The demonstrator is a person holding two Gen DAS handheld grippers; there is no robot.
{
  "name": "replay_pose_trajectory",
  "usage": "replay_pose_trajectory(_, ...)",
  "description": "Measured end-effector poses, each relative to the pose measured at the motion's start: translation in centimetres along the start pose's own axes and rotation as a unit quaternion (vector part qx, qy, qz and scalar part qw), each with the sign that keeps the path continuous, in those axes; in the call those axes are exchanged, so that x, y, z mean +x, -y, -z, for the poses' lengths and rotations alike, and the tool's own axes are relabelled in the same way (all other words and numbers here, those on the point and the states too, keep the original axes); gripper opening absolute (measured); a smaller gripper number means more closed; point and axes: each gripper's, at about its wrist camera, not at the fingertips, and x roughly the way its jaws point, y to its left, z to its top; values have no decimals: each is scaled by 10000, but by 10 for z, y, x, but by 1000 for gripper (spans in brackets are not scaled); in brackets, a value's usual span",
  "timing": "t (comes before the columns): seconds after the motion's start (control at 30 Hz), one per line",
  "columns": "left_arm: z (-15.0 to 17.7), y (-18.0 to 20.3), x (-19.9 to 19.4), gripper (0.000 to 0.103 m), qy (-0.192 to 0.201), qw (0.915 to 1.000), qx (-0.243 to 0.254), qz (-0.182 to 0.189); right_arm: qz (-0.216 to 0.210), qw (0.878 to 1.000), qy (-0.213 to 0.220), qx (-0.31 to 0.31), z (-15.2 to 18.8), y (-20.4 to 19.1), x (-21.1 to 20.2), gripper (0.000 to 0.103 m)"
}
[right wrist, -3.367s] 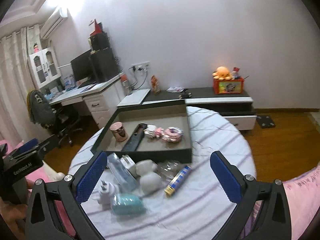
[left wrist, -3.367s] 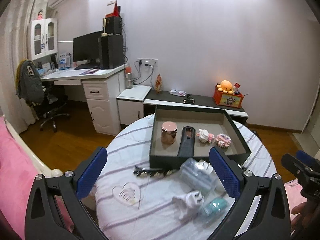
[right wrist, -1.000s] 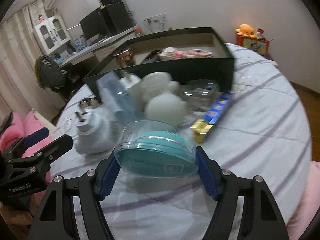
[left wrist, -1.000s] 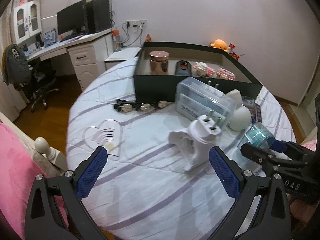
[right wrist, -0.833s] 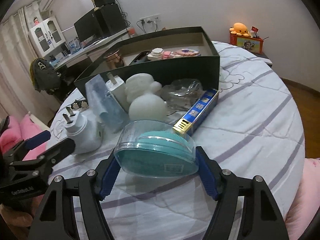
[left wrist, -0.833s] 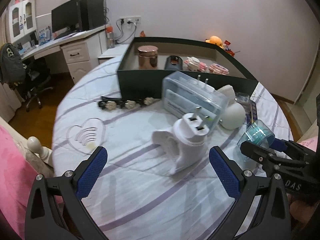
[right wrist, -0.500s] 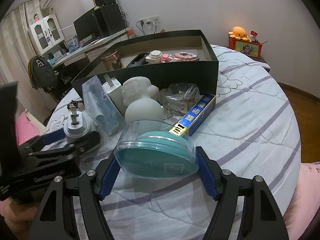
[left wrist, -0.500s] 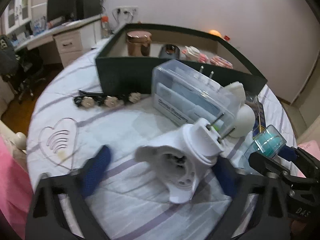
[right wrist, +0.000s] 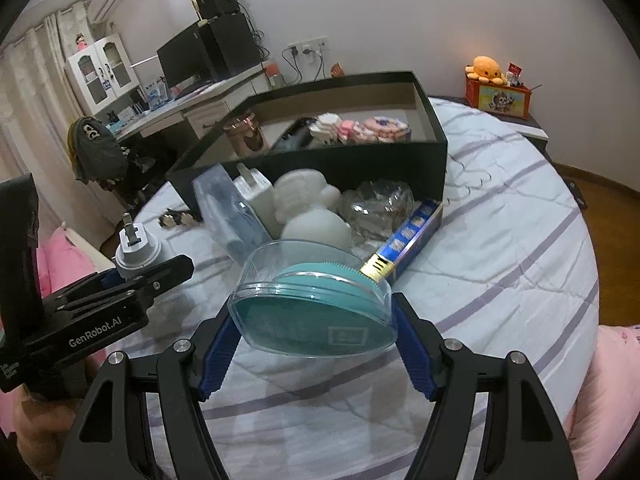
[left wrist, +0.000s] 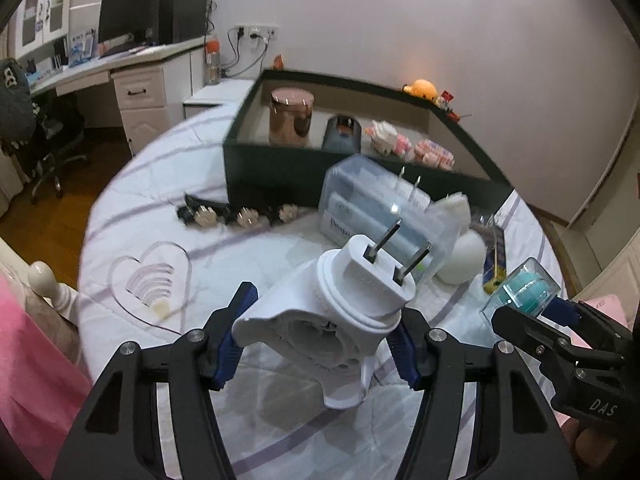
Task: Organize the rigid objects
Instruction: 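Close the right tool on the teal round case while the left tool grasps the white plug adapter, then carry the plug adapter into the black box with the left tool while the right drops the teal case there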
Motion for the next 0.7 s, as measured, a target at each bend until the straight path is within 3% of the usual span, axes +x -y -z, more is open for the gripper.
replay_pose_trajectory(0.2, -25, -2, -19, 62, 286, 9996, 76, 41, -175, 9995, 241, -91, -19, -11, -17, 73)
replay_pose_trajectory(0.43, -81, -2, -26, 62, 765, 9968, 230, 81, -234, 9971, 622, -359, -71, -16, -23, 73)
replay_pose_trajectory(0.7, -142, 2, 8, 62, 905, 9954, 314, 101, -90, 9940, 958, -511, -140, -6, 0, 73)
